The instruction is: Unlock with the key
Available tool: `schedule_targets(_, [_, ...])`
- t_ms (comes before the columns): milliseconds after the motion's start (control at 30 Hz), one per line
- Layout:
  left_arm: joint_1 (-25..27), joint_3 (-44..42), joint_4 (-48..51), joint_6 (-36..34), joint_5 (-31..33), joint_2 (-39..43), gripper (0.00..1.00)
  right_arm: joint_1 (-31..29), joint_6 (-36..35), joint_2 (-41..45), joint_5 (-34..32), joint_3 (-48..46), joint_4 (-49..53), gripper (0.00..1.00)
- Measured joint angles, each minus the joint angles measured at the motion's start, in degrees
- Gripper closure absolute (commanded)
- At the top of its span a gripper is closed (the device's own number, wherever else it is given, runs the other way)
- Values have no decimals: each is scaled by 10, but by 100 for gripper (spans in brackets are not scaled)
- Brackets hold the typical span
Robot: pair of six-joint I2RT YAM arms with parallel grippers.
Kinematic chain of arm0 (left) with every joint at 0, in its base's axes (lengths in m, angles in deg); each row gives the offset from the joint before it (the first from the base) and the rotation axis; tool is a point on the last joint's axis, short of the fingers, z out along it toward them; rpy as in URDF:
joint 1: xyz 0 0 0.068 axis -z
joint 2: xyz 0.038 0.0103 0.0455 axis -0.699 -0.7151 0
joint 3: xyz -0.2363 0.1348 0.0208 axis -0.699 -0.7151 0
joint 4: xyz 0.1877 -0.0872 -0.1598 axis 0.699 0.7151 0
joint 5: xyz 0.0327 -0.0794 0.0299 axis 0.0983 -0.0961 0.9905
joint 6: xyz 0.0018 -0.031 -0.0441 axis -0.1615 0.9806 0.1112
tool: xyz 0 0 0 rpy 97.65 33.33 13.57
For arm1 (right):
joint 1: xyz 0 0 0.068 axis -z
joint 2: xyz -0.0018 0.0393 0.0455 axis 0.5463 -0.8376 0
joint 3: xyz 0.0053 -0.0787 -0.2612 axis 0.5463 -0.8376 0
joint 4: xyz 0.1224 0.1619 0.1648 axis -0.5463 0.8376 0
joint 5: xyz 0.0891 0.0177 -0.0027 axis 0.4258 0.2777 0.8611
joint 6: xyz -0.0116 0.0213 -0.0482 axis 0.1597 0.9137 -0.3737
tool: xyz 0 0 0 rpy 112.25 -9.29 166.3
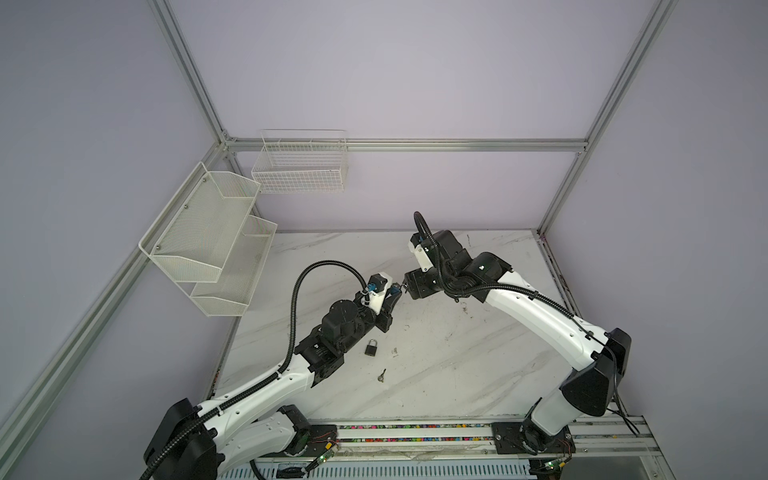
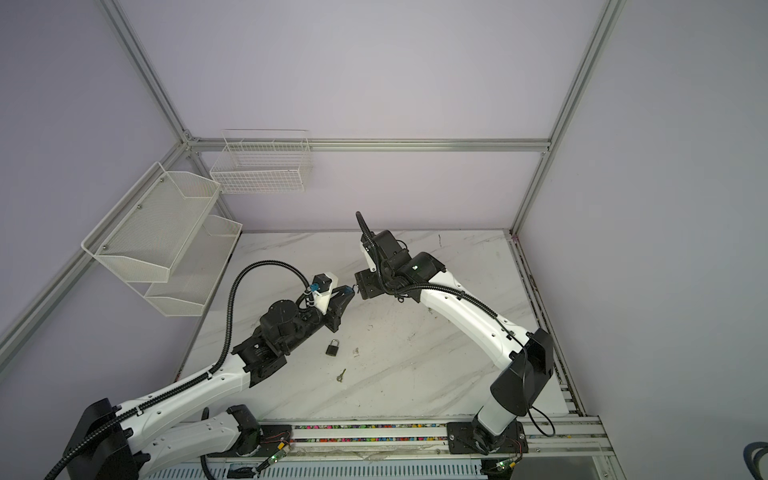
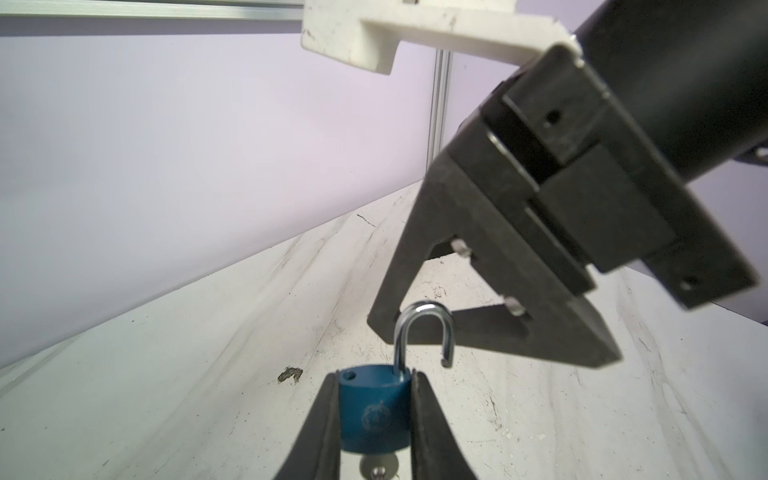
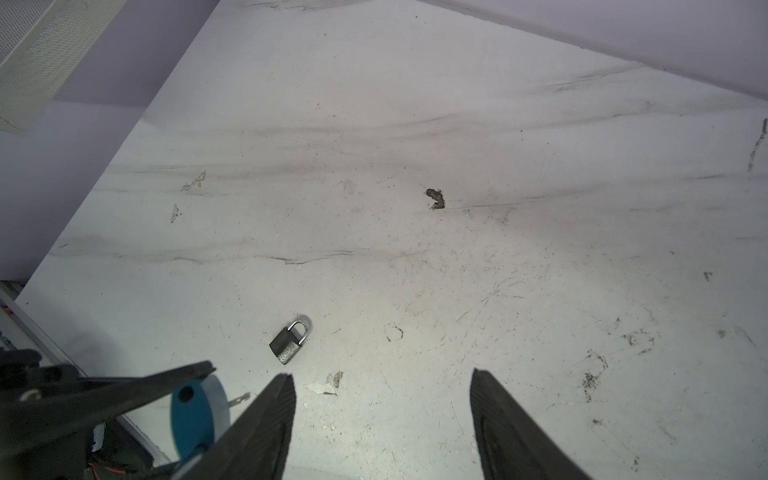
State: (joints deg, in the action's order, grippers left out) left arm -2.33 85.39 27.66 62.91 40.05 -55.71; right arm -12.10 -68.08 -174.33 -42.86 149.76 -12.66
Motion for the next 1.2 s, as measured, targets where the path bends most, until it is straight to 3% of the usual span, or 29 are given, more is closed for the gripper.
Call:
schedule_targets(433, [0,0,46,16,57,39,100,2,29,40,-38,-34,-5,27])
schedule_targets(733, [-1,25,213,103,120,89,100,2,95,141,-23,-145,-61,27])
schedule_targets(1000, [-42,133,370,190,121,35,100,2,154,163,-8,-246,-141,27])
schedule_targets(1200, [-90,151,424,238,95,-37,100,2,168,141,-7,-273,-199,27])
